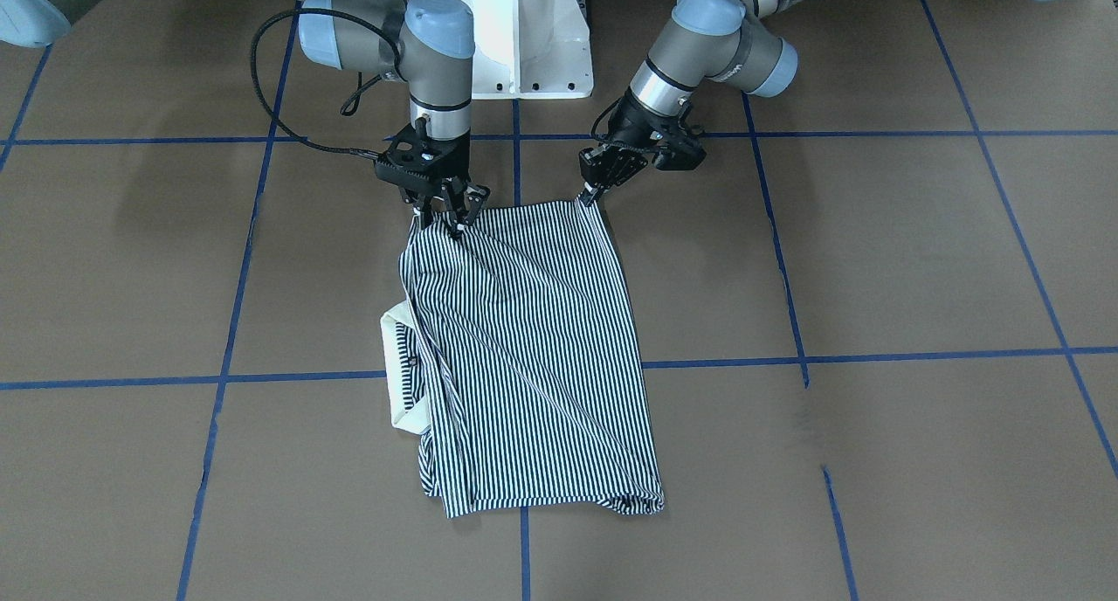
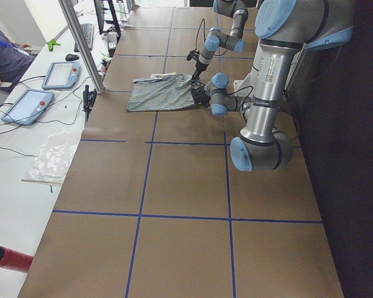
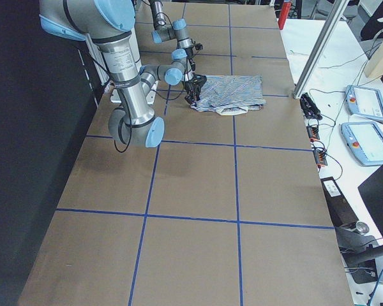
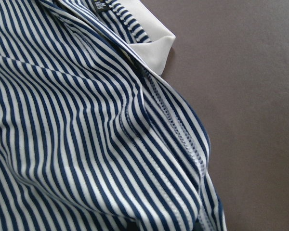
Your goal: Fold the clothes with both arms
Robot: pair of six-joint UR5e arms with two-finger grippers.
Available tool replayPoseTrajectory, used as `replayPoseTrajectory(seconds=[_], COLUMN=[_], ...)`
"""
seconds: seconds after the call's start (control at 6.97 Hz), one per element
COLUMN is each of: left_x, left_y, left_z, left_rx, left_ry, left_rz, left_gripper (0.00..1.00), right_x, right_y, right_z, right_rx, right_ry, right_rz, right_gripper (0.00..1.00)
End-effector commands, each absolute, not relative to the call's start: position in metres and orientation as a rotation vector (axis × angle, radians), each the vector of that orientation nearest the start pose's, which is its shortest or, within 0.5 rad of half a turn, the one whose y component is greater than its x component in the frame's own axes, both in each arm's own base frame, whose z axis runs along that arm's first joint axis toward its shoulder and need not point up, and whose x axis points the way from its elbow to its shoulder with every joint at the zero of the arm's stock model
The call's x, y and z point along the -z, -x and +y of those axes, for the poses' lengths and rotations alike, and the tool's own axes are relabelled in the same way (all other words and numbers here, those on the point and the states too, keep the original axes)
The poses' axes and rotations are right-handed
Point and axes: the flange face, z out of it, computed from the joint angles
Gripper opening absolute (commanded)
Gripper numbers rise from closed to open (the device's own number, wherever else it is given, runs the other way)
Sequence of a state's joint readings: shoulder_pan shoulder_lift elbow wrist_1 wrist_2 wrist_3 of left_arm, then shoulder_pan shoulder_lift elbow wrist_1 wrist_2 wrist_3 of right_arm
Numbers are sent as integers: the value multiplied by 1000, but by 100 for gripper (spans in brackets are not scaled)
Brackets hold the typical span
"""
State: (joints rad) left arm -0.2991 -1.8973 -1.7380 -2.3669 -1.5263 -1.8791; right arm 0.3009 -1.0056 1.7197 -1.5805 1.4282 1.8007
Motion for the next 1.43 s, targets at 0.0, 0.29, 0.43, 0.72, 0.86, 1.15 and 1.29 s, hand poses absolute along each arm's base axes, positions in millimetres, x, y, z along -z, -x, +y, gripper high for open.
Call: replayPoseTrajectory(seconds=[0.0, 0.29, 0.43, 0.72, 0.86, 1.15, 1.29], left_x=[-309, -307, -302, -233, -192, -145, -151], left_y=[-537, -536, -531, -471, -434, -369, -381], left_z=[-310, -309, -312, -300, -284, -256, -266], left_rx=[548, 545, 544, 482, 471, 440, 448], left_ry=[-33, -32, -34, -30, -10, 38, 19], left_rz=[1313, 1316, 1323, 1327, 1303, 1274, 1246], left_gripper=[0, 0, 0, 0, 0, 0, 0], right_x=[-272, -270, -264, -216, -177, -139, -145], right_y=[590, 589, 586, 533, 482, 427, 447], right_z=[-339, -340, -341, -328, -299, -264, -269], right_rx=[-577, -605, -610, -617, -637, -633, -629], right_ry=[-159, -151, -152, -152, -114, -56, -61], right_rz=[-715, -727, -742, -830, -815, -826, -790], right_gripper=[0, 0, 0, 0, 0, 0, 0])
